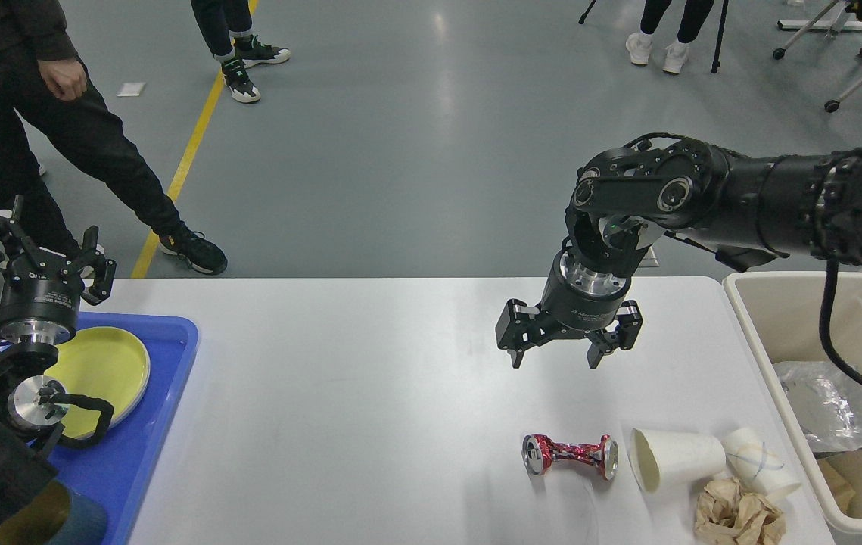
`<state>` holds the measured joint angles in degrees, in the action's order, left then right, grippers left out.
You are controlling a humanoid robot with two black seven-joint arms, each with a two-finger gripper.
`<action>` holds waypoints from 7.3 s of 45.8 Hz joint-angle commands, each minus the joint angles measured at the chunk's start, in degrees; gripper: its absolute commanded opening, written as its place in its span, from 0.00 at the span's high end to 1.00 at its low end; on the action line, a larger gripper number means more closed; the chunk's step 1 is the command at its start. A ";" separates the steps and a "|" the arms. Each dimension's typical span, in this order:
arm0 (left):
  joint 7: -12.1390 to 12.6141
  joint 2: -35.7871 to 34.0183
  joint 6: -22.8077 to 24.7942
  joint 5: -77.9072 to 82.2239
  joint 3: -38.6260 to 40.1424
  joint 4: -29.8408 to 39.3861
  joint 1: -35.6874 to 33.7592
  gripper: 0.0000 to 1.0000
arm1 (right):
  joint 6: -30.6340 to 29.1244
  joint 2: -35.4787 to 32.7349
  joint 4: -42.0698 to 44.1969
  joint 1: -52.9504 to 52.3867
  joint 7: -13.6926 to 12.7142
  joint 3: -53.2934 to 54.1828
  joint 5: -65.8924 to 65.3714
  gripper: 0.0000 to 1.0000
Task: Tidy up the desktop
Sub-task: 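Raise the right gripper and move it toward the white paper cup, then lower the right gripper and grasp the white paper cup, then lift the paper cup and drop it into the cream bin, then move the right gripper down over the crushed red can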
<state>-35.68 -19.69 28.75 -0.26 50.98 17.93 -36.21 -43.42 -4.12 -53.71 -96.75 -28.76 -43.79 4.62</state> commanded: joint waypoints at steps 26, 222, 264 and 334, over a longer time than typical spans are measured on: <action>0.00 0.00 -0.01 0.00 0.00 0.00 0.00 0.04 | 0.97 -9.15 0.45 6.83 0.02 -1.47 0.13 0.00; 0.00 0.00 -0.01 0.00 0.00 0.00 0.00 0.04 | 43.86 -30.43 21.19 29.95 -1.30 -3.93 15.60 0.00; 0.00 0.00 0.08 0.00 0.00 0.00 0.00 0.04 | 15.49 -20.59 -23.80 -29.72 -1.74 -6.31 3.47 0.00; 0.00 0.00 -0.01 0.00 0.00 0.00 0.00 0.04 | 41.30 -3.79 -14.05 20.72 -0.68 -0.24 -13.75 0.21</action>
<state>-35.68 -19.69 28.75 -0.26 50.98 17.93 -36.21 -5.35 -7.91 -67.86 -77.09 -29.44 -44.03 -6.30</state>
